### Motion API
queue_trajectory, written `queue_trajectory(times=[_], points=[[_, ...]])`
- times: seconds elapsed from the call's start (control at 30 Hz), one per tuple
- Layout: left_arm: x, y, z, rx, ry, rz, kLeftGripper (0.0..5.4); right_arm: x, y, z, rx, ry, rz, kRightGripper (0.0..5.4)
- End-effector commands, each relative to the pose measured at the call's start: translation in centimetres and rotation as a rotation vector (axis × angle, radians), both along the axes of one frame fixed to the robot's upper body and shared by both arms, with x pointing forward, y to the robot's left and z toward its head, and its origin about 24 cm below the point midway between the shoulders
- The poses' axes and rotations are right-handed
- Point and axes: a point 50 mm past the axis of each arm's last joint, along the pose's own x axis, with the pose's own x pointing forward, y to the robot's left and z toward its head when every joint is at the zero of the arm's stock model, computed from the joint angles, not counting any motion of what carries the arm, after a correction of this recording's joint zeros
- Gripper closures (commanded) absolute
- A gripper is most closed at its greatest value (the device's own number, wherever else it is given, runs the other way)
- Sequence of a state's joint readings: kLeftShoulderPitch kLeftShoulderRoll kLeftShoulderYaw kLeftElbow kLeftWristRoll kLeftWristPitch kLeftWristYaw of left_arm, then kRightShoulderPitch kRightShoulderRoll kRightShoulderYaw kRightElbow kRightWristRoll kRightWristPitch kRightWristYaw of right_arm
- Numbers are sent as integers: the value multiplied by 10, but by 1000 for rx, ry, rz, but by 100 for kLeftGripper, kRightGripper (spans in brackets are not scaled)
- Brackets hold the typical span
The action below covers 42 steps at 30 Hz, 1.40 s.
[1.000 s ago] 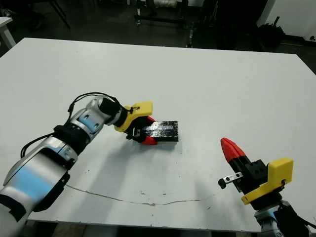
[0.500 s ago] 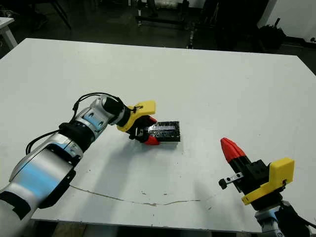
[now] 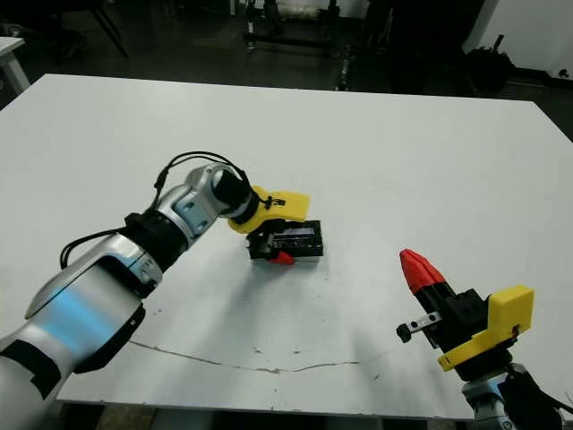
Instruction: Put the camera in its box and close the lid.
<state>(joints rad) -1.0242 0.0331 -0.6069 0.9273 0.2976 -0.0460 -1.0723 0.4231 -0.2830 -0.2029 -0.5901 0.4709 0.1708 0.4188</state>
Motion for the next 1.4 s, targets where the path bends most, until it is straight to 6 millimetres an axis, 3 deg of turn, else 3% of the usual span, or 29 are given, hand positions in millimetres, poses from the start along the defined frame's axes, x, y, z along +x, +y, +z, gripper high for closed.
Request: queue_trajectory(times=[0.03, 0.1, 0.4, 0.57, 0.83, 1.1, 1.4], points=[[-18, 8, -45, 68, 83, 1, 25, 0, -3, 0, -9, 10, -6, 540], [-18, 9, -46, 67, 84, 5, 1, 0, -2, 0, -8, 11, -8, 540], [-16, 25, -50, 0, 118, 86, 1, -2, -3, 0, -20, 4, -6, 540], [-13, 29, -42, -100, 193, 157, 1, -2, -3, -1, -21, 12, -6, 540], [-12, 25, -19, -279, 187, 129, 1, -2, -4, -1, -37, 6, 2, 540], [-6, 31, -15, -356, 277, 216, 1, -3, -3, -2, -26, 17, 0, 540], [-3, 44, -15, -373, 262, 248, 1, -3, -4, -3, -27, 20, 5, 540]])
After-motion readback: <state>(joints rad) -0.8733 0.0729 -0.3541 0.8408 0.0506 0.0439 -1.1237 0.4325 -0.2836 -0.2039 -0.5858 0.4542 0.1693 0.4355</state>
